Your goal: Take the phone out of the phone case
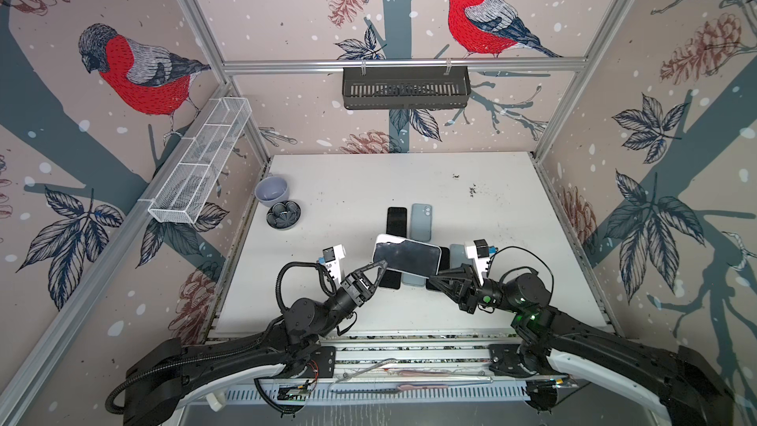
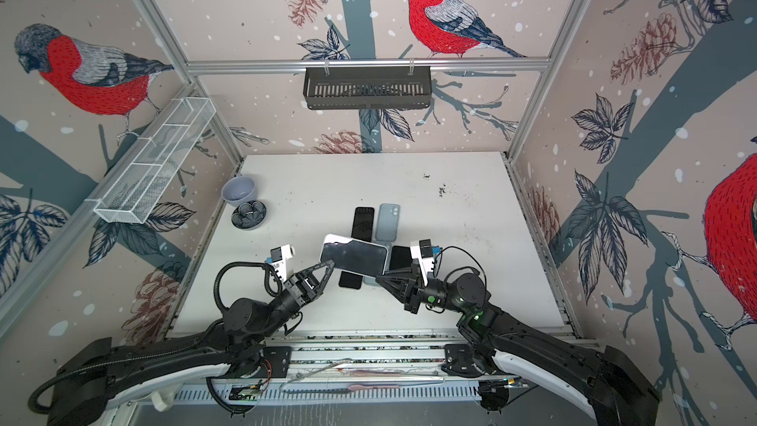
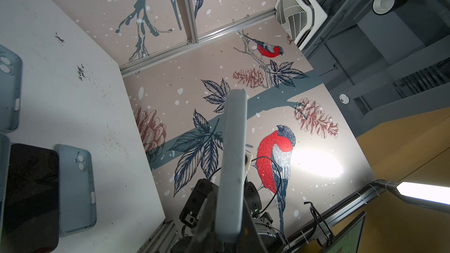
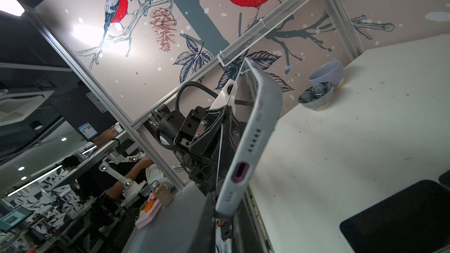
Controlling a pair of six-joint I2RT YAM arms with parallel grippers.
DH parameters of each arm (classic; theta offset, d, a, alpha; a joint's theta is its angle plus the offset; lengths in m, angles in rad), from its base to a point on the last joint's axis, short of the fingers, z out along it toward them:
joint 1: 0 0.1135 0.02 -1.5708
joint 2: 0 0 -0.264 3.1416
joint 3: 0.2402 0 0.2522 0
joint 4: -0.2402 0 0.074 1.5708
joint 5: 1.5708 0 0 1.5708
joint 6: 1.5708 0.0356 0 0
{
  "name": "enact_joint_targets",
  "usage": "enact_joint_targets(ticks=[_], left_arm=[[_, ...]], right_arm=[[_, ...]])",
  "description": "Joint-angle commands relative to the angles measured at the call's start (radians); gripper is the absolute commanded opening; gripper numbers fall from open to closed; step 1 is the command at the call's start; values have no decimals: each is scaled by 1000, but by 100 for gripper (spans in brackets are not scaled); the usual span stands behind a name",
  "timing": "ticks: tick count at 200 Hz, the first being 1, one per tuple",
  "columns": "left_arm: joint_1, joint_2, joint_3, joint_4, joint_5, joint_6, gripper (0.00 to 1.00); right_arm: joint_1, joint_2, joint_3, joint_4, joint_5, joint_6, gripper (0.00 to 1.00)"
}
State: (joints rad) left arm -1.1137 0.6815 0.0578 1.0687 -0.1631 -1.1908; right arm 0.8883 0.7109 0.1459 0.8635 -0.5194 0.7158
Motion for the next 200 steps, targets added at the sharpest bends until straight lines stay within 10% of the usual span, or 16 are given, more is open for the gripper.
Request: enact_joint_targets(ticks=[1, 31, 169, 200], left_arm=[[-2, 13, 35, 4, 33, -36, 0], [-3, 40, 70, -49, 47, -43, 0], [87, 51, 263, -286, 223, 40, 0], [182, -47, 301, -436, 289, 68, 0]], right_arm=[[-1, -22, 0, -53, -17, -286, 0], [-5, -64, -17, -39, -10, -505, 0], [65, 41, 105, -119, 259, -730, 0], [67, -14, 69, -172, 365, -657, 44]])
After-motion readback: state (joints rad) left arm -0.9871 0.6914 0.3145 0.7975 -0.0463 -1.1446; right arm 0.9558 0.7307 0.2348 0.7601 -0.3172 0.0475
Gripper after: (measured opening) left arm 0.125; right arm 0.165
